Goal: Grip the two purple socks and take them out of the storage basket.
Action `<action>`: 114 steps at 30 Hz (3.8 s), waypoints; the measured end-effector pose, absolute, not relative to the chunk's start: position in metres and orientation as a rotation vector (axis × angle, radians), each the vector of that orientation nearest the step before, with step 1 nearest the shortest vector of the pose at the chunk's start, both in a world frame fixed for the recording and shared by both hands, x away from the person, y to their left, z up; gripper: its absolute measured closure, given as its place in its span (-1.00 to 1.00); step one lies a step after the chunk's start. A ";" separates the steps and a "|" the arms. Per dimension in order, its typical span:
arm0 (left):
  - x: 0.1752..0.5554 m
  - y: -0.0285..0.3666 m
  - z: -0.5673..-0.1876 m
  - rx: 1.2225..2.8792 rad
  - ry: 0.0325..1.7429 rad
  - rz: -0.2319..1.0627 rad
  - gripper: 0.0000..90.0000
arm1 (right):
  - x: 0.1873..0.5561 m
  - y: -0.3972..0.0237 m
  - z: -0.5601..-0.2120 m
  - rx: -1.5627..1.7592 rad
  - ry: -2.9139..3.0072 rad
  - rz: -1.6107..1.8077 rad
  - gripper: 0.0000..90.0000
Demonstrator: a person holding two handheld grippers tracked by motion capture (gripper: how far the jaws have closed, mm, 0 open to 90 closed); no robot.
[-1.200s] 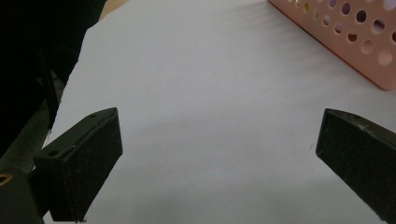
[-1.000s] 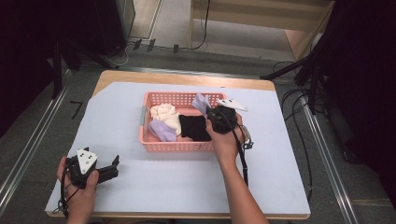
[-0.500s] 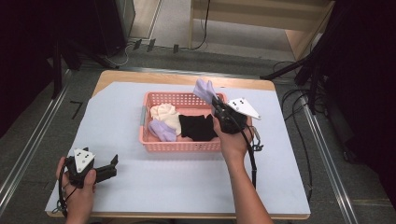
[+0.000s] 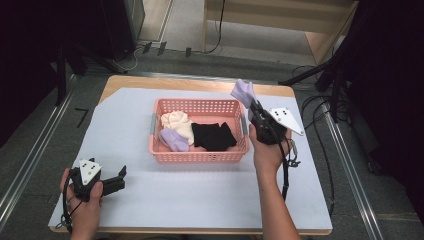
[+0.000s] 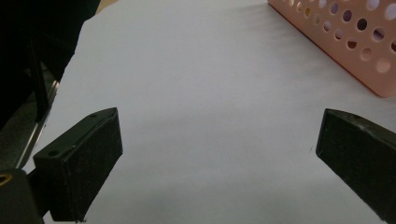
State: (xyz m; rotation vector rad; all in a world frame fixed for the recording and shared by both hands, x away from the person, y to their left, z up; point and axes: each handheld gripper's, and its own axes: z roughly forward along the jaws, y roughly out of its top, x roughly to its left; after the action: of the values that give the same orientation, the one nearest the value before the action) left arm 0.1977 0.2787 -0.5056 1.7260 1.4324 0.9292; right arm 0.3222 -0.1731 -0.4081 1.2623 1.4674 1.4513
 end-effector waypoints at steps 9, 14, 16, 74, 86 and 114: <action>0.197 0.279 -0.505 1.734 1.434 0.929 -0.97 | 0.319 -0.210 -0.433 1.368 1.422 1.359 0.91; 0.197 0.279 -0.505 1.739 1.436 0.925 -0.97 | 0.318 -0.227 -0.448 1.451 1.398 1.307 0.91; 0.197 0.279 -0.505 1.739 1.437 0.925 -0.97 | 0.318 -0.231 -0.453 1.475 1.395 1.294 0.91; 0.198 0.278 -0.505 1.753 1.429 0.924 -0.97 | 0.357 0.049 -0.470 1.461 2.389 0.927 0.02; 0.198 0.278 -0.505 1.753 1.428 0.922 -0.97 | 0.352 0.032 -0.454 1.530 2.350 1.188 0.96; 0.198 0.277 -0.505 1.755 1.428 0.925 -0.97 | 0.312 -0.034 -0.403 1.183 1.829 1.576 0.97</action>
State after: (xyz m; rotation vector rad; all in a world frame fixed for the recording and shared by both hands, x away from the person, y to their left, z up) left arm 0.1983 0.2772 -0.5055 1.7548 1.4283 0.9253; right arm 0.3123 -0.0343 -0.4033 1.1834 1.8289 1.5759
